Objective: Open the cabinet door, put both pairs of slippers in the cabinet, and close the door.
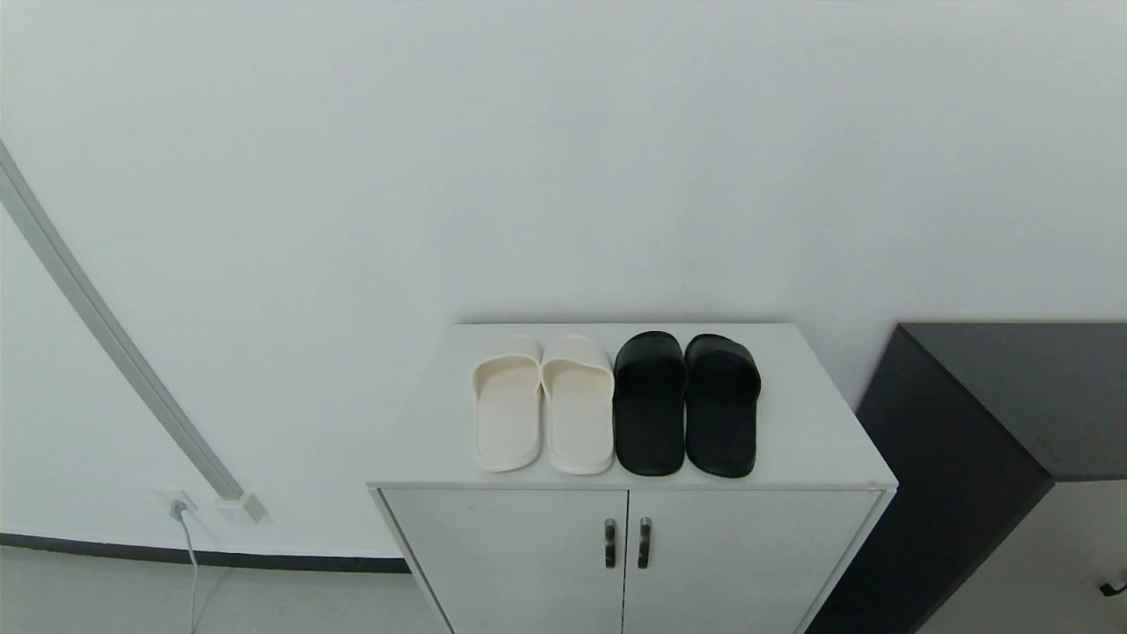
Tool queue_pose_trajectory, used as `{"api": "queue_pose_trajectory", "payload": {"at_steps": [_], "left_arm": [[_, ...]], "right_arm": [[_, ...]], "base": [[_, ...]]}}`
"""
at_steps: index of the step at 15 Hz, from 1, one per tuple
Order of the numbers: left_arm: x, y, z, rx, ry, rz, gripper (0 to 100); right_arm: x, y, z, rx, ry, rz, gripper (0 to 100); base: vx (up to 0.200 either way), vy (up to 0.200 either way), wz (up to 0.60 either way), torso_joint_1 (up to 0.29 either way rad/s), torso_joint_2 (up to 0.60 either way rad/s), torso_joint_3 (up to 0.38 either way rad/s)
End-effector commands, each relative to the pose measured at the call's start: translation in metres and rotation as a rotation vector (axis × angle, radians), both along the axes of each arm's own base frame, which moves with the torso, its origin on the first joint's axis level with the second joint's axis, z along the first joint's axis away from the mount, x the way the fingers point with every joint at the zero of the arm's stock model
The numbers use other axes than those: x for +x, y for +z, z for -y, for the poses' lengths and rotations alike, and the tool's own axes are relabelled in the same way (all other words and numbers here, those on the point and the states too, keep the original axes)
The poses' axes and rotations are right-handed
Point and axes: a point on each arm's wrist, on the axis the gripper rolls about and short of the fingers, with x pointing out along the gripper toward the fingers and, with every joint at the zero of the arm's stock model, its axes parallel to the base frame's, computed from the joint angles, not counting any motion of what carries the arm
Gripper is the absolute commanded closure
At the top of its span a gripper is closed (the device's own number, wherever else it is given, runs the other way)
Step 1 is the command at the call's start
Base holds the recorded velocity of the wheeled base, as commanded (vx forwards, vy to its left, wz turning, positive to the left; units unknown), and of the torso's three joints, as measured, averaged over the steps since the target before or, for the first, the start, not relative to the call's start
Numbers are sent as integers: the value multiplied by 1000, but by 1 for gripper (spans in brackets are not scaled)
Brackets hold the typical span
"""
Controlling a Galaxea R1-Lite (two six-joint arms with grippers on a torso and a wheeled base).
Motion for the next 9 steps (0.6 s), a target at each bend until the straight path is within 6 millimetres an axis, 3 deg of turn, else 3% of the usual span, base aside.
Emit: {"api": "queue_pose_trajectory", "payload": {"at_steps": [1, 3, 4, 6, 9], "left_arm": [[0, 0, 0, 0, 1, -1, 100], [0, 0, 0, 0, 1, -1, 100], [0, 0, 0, 0, 1, -1, 100], [0, 0, 0, 0, 1, -1, 100], [0, 0, 0, 0, 1, -1, 100]], "right_arm": [[44, 7, -10, 70, 134, -162, 0], [69, 14, -25, 136, 198, -183, 0], [92, 11, -56, 142, 222, -228, 0], [106, 4, -101, 167, 221, -244, 0], [134, -4, -138, 150, 183, -226, 0]], "base": [[0, 0, 0, 0, 0, 0], [0, 0, 0, 0, 0, 0], [0, 0, 0, 0, 0, 0], [0, 0, 0, 0, 0, 0], [0, 0, 0, 0, 0, 0]]}}
